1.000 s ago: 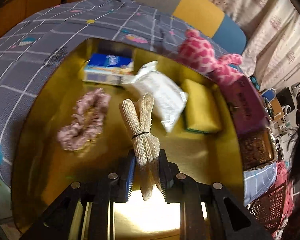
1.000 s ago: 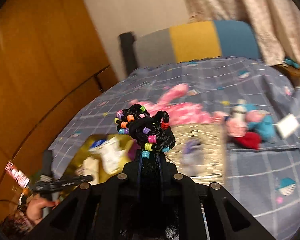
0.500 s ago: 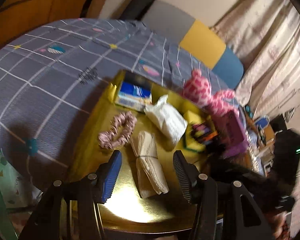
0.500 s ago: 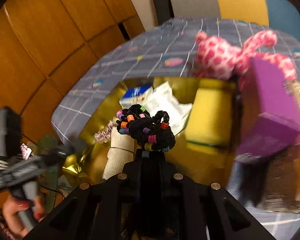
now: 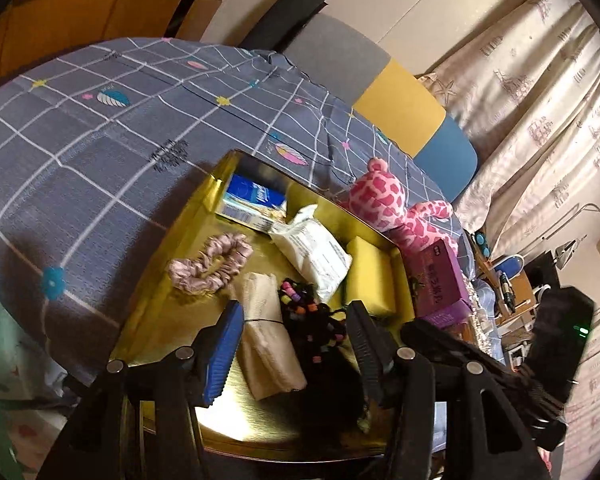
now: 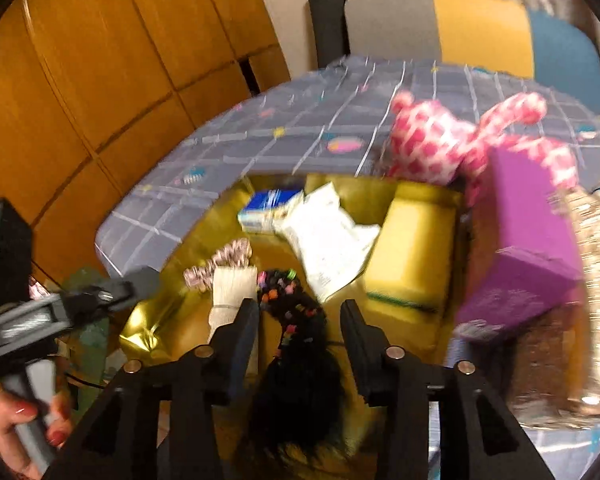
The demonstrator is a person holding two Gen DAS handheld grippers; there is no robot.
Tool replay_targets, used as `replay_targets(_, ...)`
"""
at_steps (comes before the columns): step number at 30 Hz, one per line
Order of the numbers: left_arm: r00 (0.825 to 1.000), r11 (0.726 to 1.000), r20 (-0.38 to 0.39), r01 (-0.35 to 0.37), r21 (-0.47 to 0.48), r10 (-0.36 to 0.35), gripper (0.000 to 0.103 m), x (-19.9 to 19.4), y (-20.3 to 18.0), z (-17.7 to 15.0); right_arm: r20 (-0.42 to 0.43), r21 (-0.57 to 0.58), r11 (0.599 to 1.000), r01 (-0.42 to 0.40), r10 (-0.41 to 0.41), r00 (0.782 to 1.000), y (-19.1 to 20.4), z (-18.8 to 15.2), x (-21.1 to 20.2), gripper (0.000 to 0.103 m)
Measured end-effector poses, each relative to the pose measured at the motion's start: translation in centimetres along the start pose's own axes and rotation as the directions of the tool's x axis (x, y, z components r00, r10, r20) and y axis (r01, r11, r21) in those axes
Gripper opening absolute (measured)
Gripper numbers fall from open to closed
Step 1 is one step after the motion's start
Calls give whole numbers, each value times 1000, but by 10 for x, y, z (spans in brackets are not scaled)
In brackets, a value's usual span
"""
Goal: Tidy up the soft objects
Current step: 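Move both tools back to the pile of plush toys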
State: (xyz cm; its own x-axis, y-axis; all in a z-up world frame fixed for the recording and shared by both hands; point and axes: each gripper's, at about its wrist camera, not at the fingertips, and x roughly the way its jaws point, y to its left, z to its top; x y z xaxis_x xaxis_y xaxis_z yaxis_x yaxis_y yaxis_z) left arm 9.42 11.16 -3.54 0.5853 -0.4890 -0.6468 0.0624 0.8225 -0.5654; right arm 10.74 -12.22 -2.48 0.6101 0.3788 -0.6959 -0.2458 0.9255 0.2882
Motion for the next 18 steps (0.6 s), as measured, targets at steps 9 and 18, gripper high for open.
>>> replay_targets(9, 993, 987, -61, 109, 122, -102, 54, 21, -72, -6, 284, 123, 985, 124, -155, 946, -82, 3, -118, 61)
replay_targets(18, 966, 934, -156, 240, 264, -204, 54, 48, -173, -21, 146, 387, 850, 357, -439, 887, -255, -22, -157, 67)
